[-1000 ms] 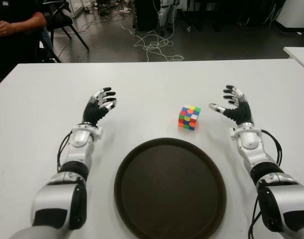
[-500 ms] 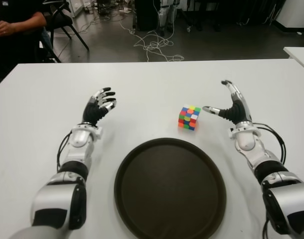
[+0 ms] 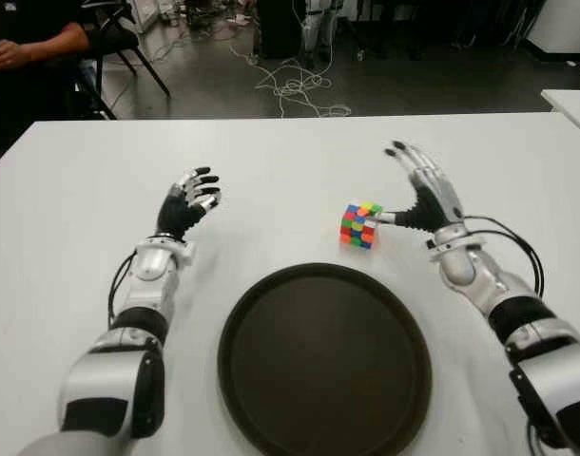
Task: Pick up the Rubik's Cube and put it in the plate
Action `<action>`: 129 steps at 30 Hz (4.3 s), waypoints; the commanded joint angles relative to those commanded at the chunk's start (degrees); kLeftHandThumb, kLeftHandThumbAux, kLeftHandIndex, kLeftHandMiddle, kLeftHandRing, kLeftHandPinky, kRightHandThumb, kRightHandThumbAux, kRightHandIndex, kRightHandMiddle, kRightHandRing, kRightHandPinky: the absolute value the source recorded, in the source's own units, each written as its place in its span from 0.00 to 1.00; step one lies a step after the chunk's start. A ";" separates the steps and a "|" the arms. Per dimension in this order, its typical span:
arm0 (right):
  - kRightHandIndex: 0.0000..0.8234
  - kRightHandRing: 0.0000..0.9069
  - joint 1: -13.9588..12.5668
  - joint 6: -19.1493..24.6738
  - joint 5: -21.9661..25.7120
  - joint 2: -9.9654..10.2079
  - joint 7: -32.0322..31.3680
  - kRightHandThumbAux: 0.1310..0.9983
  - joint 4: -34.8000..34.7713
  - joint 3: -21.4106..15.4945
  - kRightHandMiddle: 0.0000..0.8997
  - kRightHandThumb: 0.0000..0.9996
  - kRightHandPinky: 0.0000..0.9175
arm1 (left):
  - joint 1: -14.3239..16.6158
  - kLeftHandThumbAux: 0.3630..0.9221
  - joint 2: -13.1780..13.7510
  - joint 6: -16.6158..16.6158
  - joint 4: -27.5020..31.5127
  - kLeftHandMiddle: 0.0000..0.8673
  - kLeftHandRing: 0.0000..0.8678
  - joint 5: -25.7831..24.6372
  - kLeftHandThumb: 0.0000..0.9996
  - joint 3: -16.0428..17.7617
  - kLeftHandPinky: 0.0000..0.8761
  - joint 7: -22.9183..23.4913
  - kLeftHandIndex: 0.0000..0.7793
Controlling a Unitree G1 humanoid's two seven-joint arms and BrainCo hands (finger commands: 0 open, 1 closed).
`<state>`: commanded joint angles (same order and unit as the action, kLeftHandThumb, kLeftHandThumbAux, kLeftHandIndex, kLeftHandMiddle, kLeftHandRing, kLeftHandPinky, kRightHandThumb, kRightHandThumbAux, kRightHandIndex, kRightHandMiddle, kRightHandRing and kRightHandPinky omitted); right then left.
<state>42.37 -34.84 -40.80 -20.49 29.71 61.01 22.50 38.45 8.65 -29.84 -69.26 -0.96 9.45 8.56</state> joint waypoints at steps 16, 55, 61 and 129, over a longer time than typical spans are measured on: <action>0.00 0.00 3.26 5.53 -3.28 1.49 -4.17 0.53 -0.27 6.27 0.00 0.00 0.00 | 0.21 0.78 0.17 0.63 -0.16 0.31 0.29 0.11 0.18 -0.12 0.29 -0.65 0.28; 0.05 0.05 2.45 11.87 -3.68 2.73 -12.07 0.62 -2.28 10.36 0.10 0.00 0.00 | -0.18 0.76 0.67 -0.06 -0.07 0.30 0.28 0.04 0.14 -0.37 0.28 0.18 0.26; 0.05 0.07 2.73 11.98 -3.10 2.93 -13.42 0.64 -0.78 10.06 0.11 0.00 0.02 | -0.31 0.77 0.82 -0.28 -0.02 0.29 0.28 0.05 0.16 -0.47 0.29 0.41 0.25; 0.22 0.36 3.17 11.10 -1.58 5.09 -17.86 0.82 5.80 9.70 0.36 0.30 0.35 | -0.66 0.80 0.58 -0.21 0.83 0.29 0.28 -0.33 0.17 -0.35 0.29 0.61 0.25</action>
<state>45.53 -23.75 -42.38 -15.40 11.85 66.81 32.20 37.78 9.24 -30.05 -68.42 -1.29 9.10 9.17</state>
